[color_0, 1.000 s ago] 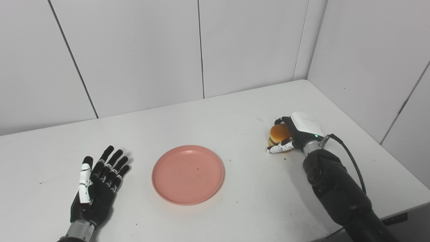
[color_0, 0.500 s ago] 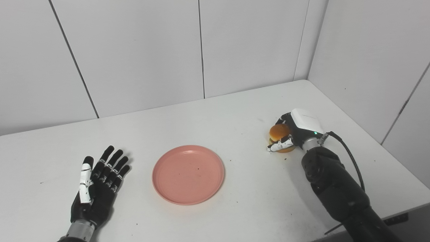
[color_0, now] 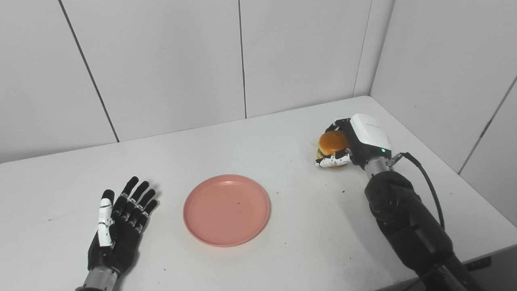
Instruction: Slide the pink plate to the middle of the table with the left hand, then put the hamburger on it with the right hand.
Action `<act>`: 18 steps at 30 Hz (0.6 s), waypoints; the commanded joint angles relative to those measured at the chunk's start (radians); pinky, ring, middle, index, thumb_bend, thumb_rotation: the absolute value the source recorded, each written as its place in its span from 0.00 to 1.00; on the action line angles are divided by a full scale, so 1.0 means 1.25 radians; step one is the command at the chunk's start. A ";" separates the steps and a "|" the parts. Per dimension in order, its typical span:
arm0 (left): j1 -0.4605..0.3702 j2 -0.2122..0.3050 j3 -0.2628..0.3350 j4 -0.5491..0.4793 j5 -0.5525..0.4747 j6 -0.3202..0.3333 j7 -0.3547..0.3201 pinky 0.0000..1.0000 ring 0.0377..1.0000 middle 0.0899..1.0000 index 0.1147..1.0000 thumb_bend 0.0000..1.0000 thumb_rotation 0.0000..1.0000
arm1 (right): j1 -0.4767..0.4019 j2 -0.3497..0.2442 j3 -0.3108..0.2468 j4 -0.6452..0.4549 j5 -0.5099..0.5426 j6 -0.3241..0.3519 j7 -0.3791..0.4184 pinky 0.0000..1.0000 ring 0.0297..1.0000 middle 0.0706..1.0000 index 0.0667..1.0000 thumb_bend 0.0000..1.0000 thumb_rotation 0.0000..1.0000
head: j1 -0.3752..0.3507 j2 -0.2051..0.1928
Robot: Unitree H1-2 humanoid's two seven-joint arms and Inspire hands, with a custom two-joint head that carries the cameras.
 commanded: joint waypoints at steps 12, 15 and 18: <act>0.021 -0.041 -0.035 -0.029 0.059 0.008 0.062 0.93 0.91 0.90 0.89 0.53 1.00 | -0.098 0.091 0.083 -0.113 -0.026 -0.019 0.067 0.20 0.26 0.31 0.45 0.50 0.13 | 0.126 0.018; 0.021 -0.049 -0.040 -0.035 0.069 0.006 0.071 0.93 0.91 0.90 0.89 0.54 1.00 | -0.108 0.114 0.107 -0.105 -0.028 -0.031 0.071 0.19 0.24 0.29 0.45 0.50 0.13 | 0.151 0.022; 0.020 -0.056 -0.044 -0.040 0.076 0.007 0.077 0.93 0.91 0.90 0.89 0.54 1.00 | -0.115 0.131 0.130 -0.102 -0.031 -0.033 0.082 0.20 0.25 0.31 0.45 0.51 0.13 | 0.163 0.026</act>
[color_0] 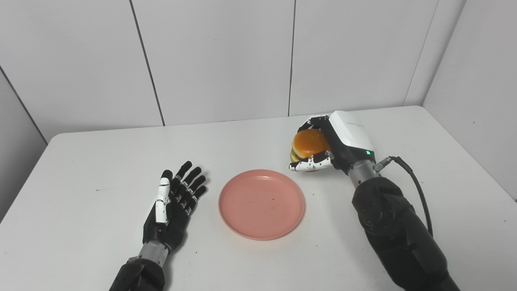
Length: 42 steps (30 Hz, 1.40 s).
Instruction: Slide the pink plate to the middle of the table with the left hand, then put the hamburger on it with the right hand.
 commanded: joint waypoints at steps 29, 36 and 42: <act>-0.001 -0.036 -0.026 -0.021 0.041 0.042 0.042 0.93 0.90 0.90 0.89 0.54 1.00 | -0.074 0.121 0.130 0.158 -0.021 -0.087 -0.027 0.28 0.35 0.43 0.45 0.50 0.13 | 0.060 0.027; 0.000 -0.036 -0.031 -0.029 0.043 0.050 0.046 0.94 0.91 0.91 0.89 0.55 1.00 | -0.064 0.114 0.136 0.173 -0.013 -0.113 -0.033 0.24 0.31 0.39 0.45 0.50 0.13 | 0.060 0.033; 0.000 -0.035 -0.032 -0.034 0.044 0.053 0.050 0.93 0.91 0.90 0.90 0.55 1.00 | -0.055 0.109 0.145 0.172 -0.028 -0.100 -0.008 0.25 0.32 0.40 0.45 0.50 0.13 | 0.059 0.038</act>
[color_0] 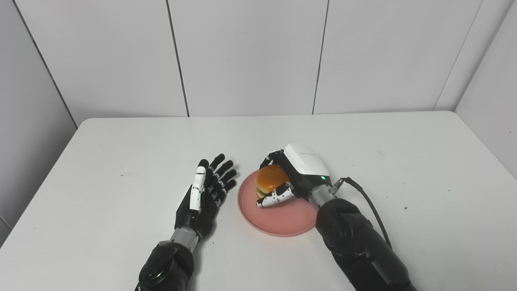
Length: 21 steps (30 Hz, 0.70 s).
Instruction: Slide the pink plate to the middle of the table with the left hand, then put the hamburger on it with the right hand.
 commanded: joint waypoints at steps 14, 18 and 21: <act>-0.001 0.000 -0.002 -0.012 0.005 0.029 0.012 0.92 0.89 0.89 0.88 0.56 1.00 | 0.001 -0.010 0.003 -0.013 -0.034 -0.015 0.001 0.22 0.29 0.37 0.45 0.51 0.13 | -0.003 0.009; -0.002 0.001 -0.002 -0.011 0.007 0.028 0.012 0.92 0.89 0.89 0.88 0.56 1.00 | 0.008 -0.012 0.005 -0.012 -0.041 -0.016 0.001 0.22 0.29 0.37 0.45 0.51 0.13 | -0.003 0.010; -0.002 0.000 -0.001 -0.010 0.007 0.029 0.013 0.92 0.89 0.89 0.88 0.56 1.00 | 0.011 -0.013 0.008 -0.009 -0.047 -0.016 0.002 0.22 0.30 0.38 0.45 0.50 0.13 | -0.004 0.009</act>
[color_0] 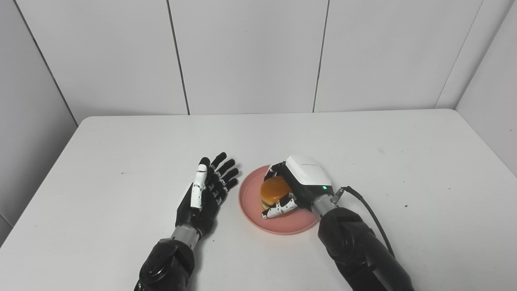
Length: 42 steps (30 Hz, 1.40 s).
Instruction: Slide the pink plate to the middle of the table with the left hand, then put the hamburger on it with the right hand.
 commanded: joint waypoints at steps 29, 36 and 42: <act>-0.005 -0.001 0.001 -0.002 0.004 0.017 0.005 0.92 0.91 0.90 0.88 0.57 1.00 | -0.016 -0.018 0.008 -0.066 -0.070 -0.032 -0.030 0.52 0.68 0.81 0.86 0.79 0.73 | -0.006 -0.001; -0.006 0.001 0.000 0.003 0.006 0.009 0.002 0.92 0.91 0.90 0.88 0.57 1.00 | -0.018 -0.021 0.003 -0.081 -0.067 -0.033 -0.030 0.56 0.69 0.80 0.86 0.81 0.74 | -0.007 -0.002; -0.005 0.005 0.001 0.003 0.003 0.010 -0.003 0.92 0.91 0.90 0.89 0.58 1.00 | -0.017 -0.021 -0.008 -0.105 -0.060 -0.047 -0.045 0.56 0.69 0.80 0.87 0.85 0.76 | -0.011 -0.004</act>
